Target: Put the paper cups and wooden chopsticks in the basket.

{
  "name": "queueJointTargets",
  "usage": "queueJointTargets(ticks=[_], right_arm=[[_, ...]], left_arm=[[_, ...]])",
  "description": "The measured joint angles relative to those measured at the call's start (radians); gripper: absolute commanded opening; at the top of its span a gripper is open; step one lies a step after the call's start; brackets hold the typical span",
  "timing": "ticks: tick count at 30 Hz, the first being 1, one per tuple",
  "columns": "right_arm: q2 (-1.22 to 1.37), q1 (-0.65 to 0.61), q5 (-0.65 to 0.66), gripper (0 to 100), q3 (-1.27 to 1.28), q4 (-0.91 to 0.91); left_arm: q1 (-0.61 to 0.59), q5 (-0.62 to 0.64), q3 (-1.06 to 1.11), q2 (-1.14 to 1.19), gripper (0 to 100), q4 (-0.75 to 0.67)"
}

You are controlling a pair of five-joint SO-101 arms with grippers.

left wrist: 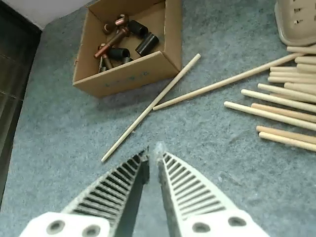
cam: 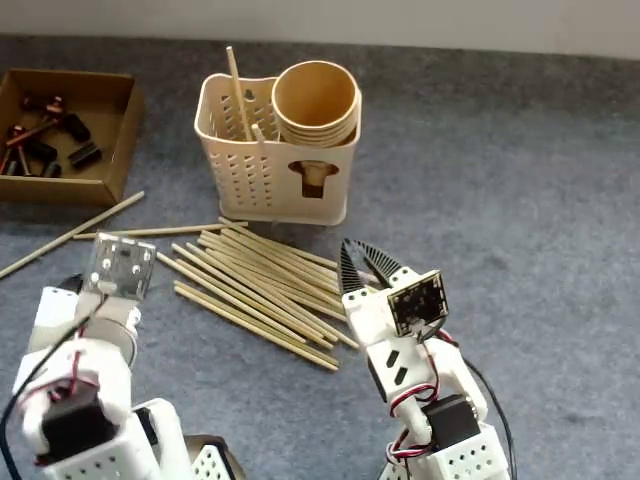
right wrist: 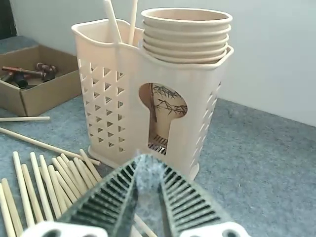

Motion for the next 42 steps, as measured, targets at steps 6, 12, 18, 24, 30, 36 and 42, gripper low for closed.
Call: queueJointTargets(ticks=[6,12,18,24,30,36,42], right_arm=[[0.000,0.000,0.000,0.5,0.000,0.000],[0.000,0.000,0.000,0.5,0.000,0.000],[0.000,0.000,0.000,0.5,0.000,0.000],[0.000,0.000,0.000,0.5,0.000,0.000],[0.000,0.000,0.000,0.5,0.000,0.000],[0.000,0.000,0.000,0.7,0.000,0.003],[0.000,0.000,0.000,0.9,0.000,0.006]], left_arm=[[-0.003,-0.187,-0.213,0.413,16,0.000],[-0.020,-0.331,-0.428,0.749,14,0.000],[-0.018,-0.430,-0.649,1.082,14,-0.002],[0.006,-0.569,-0.796,1.378,14,-0.002],[0.040,-0.595,-0.954,1.611,14,-0.008],[0.051,-0.598,-1.125,1.817,14,-0.011],[0.052,-0.598,-1.252,1.976,14,-0.011]])
